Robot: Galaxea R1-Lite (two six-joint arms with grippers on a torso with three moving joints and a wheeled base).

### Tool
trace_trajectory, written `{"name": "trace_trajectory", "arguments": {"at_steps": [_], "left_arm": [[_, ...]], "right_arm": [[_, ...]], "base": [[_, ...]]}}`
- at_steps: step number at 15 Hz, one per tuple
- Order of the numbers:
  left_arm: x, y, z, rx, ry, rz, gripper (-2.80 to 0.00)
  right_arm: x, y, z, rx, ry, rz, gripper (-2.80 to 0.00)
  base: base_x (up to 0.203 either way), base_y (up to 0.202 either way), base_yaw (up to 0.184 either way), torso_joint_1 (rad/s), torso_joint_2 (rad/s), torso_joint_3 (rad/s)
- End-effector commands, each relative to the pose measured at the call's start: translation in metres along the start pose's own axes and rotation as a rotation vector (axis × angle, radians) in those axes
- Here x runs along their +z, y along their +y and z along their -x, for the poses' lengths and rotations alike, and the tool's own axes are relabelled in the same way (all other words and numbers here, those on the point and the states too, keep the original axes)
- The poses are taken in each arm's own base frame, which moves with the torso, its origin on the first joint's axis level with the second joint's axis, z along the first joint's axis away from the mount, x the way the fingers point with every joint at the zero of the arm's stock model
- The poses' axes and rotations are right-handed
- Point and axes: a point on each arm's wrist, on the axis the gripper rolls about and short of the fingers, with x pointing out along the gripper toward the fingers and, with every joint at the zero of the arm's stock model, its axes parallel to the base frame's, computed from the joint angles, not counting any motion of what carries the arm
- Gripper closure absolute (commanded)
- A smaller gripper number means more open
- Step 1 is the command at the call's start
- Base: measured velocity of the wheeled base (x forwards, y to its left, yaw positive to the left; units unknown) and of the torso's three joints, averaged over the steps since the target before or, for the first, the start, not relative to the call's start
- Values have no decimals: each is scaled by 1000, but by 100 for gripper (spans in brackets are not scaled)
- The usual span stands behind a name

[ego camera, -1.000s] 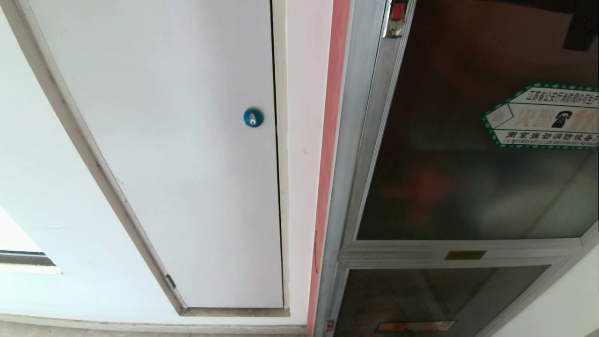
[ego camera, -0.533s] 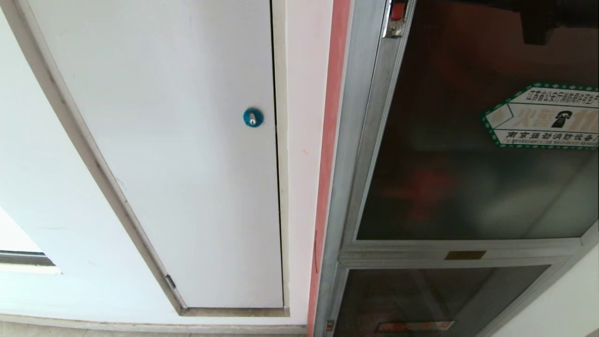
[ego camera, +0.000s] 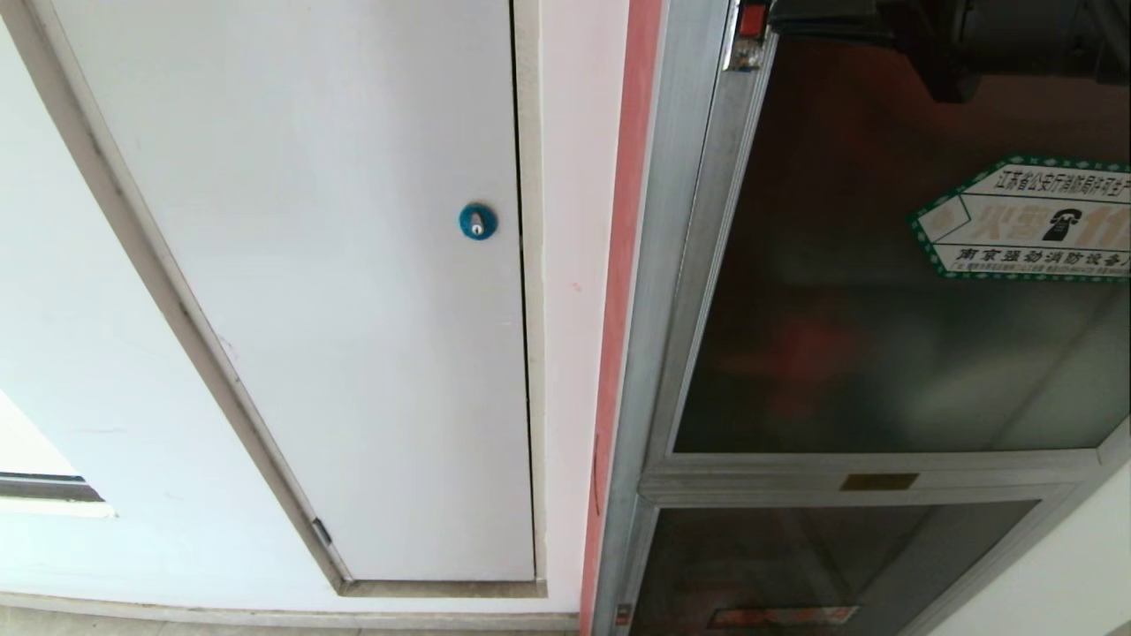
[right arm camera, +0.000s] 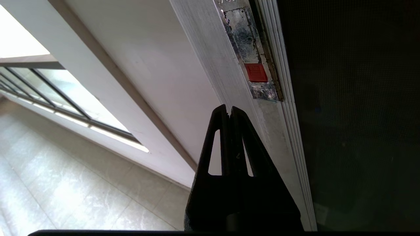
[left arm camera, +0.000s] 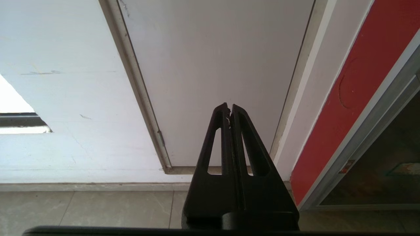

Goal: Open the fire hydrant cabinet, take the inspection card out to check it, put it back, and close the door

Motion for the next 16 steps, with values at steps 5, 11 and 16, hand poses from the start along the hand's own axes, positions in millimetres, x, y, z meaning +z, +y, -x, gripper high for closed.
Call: {"name": "trace_trajectory", "arguments": {"at_steps": [5, 11, 16], "left_arm": [[0, 0, 0, 0, 1, 0, 0], [0, 0, 0, 0, 1, 0, 0], [0, 0, 0, 0, 1, 0, 0]], "right_arm": [[3, 0, -12, -1, -13, -1, 0], [2, -6, -18, -22, -8, -1, 0], [2, -9, -20, -33, -11, -1, 0]], "base": [[0, 0, 0, 0, 0, 0], [0, 0, 0, 0, 0, 0], [0, 0, 0, 0, 0, 0]]}}
